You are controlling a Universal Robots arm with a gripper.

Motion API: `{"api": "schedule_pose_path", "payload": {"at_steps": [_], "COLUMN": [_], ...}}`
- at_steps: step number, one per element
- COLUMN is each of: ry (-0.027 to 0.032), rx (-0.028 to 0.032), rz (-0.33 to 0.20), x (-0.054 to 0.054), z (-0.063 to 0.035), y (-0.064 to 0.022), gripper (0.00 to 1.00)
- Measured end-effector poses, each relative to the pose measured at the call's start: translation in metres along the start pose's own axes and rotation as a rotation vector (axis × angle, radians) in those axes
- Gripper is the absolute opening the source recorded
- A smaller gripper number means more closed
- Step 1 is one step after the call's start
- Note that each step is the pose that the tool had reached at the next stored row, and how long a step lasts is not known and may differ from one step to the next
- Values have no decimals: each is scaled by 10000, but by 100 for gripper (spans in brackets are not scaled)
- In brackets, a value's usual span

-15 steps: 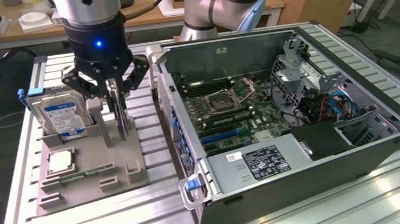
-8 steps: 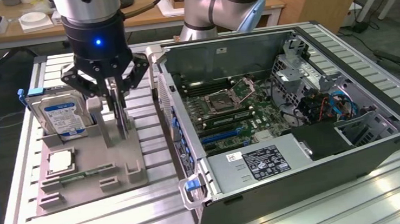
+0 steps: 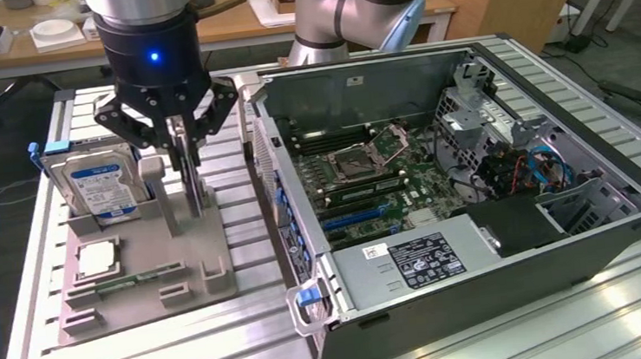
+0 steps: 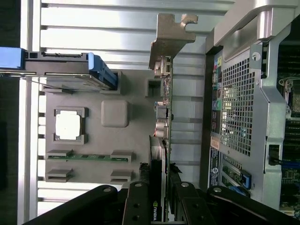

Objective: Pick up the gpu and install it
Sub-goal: 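Pick up the gpu and move the gpu toward the slot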

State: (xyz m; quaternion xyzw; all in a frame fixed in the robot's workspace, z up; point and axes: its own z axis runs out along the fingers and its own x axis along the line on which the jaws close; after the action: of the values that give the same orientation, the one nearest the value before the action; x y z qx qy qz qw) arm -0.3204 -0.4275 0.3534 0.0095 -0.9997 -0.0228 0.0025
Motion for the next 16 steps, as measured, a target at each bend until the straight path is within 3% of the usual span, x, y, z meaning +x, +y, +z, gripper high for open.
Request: {"api": "schedule_pose_path", "payload": {"at_steps": [16], "ry": [-1], "rx": [-73], "rz": [0], "x": [0], "z": [-112], "y": [5], "gripper": [26]}}
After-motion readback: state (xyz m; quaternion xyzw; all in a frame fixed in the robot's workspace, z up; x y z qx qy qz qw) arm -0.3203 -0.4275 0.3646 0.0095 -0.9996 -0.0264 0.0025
